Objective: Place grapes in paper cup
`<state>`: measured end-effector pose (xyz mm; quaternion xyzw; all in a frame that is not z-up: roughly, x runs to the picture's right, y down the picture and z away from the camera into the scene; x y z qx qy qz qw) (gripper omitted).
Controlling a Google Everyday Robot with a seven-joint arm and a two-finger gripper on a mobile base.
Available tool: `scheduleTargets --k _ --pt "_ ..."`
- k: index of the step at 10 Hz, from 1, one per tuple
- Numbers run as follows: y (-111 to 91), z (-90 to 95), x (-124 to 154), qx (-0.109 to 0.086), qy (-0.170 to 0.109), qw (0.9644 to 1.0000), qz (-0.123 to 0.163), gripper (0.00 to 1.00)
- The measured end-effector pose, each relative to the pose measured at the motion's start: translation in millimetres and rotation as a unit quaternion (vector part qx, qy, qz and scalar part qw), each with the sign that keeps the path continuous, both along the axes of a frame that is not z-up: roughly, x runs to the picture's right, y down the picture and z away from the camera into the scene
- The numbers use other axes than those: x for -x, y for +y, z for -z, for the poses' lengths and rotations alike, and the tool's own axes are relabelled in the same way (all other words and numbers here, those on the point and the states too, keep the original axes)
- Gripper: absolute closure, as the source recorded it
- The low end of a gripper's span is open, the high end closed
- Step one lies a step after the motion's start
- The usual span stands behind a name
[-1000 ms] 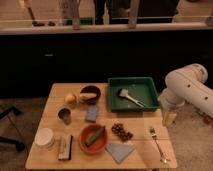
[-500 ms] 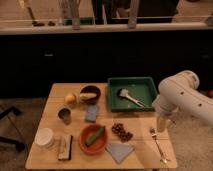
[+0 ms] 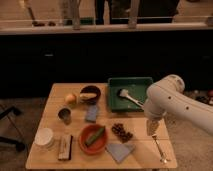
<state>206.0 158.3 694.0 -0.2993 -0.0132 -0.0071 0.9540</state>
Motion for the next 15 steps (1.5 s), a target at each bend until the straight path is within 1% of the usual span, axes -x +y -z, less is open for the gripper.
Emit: scheduleTargets --k 3,7,9,11,13,14,15 --pt "12.0 -6.3 -1.3 0.004 -0.01 0.9999 0.001 0.2" --pt "22.5 -13.2 41.1 0.006 -0.026 0.9997 0.002 0.2" --pt "28.4 -18.0 39.9 0.004 -0.032 0.9994 0.009 0.2" --pt "33.9 -20.5 39.0 0.002 -0.038 0.9993 0.007 0.2" --pt "38.5 -23.0 57.1 0.001 -0.046 0.999 0.0 0.2" --pt "44.9 -28.5 64.2 0.002 -0.051 0.9987 -0.007 0.2" --pt "48.0 -32.7 63.8 0.001 -0.052 0.9986 -0.006 0.2"
